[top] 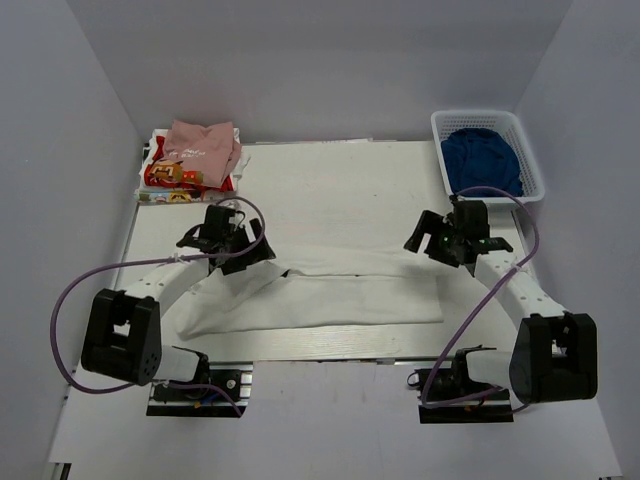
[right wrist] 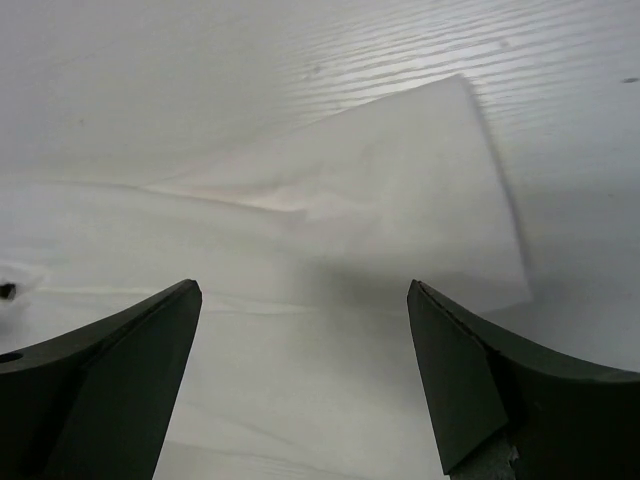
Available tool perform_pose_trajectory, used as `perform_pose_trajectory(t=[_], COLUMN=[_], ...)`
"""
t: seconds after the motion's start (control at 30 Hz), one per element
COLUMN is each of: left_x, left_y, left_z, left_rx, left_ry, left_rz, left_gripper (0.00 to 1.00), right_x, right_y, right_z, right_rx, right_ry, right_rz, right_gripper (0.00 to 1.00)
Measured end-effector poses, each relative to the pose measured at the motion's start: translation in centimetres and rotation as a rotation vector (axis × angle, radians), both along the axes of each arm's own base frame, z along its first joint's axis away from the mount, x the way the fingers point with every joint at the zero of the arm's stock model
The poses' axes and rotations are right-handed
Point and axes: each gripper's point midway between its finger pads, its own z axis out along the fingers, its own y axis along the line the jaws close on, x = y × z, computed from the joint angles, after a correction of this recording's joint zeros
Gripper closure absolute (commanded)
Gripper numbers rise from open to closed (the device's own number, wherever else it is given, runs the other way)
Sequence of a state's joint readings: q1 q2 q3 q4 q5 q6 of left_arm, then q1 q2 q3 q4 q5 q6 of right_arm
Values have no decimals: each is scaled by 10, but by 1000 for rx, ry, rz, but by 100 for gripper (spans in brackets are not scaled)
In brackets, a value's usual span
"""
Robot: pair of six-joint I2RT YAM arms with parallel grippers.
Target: Fold and stack the t-shirts
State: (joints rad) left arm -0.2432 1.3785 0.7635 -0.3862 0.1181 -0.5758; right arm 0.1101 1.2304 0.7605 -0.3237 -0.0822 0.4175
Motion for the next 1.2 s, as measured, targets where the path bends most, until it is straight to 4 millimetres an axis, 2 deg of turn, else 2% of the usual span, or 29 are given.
perform_pose_trajectory(t=[0.1,0.17,0.3,0.37,0.43,0.53,0.67,0.77,0.9,0.97,1.07,1.2], left_x=[-1,-2,-8,-18,-30,-50,-86,-95,-74,-61,-44,-41], left_y=[-24,-38,-66,-80,-91,-107,-121,-117,-100,-87,-66,-39], left_z=[14,17,2,-12,-18,-8,19,41,56,50,31,-5], left_rx=[-51,-78,-101,-100,-100,-133,-198,-189,-97,-28,85,204], left_ry=[-58,-76,-49,1,32,29,-10,-74,-148,-139,-69,66], left_rz=[-107,-164,-262,-316,-368,-454,-557,-564,-452,-360,-201,-34], left_gripper=[0,0,0,0,0,0,0,0,0,0,0,0], right_x=[0,-2,-8,-11,-11,-8,-6,-5,-6,-6,-6,-2], right_y=[21,31,42,43,44,44,44,44,44,44,42,39], right_z=[-7,-19,-42,-47,-48,-46,-45,-45,-47,-49,-51,-51], right_rx=[66,99,141,150,153,155,155,154,151,150,134,106], right_ry=[3,37,107,124,123,109,99,97,102,108,109,96], right_rz=[79,116,153,158,160,163,163,163,162,163,161,153], right_gripper=[10,10,10,10,10,10,10,10,10,10,10,10])
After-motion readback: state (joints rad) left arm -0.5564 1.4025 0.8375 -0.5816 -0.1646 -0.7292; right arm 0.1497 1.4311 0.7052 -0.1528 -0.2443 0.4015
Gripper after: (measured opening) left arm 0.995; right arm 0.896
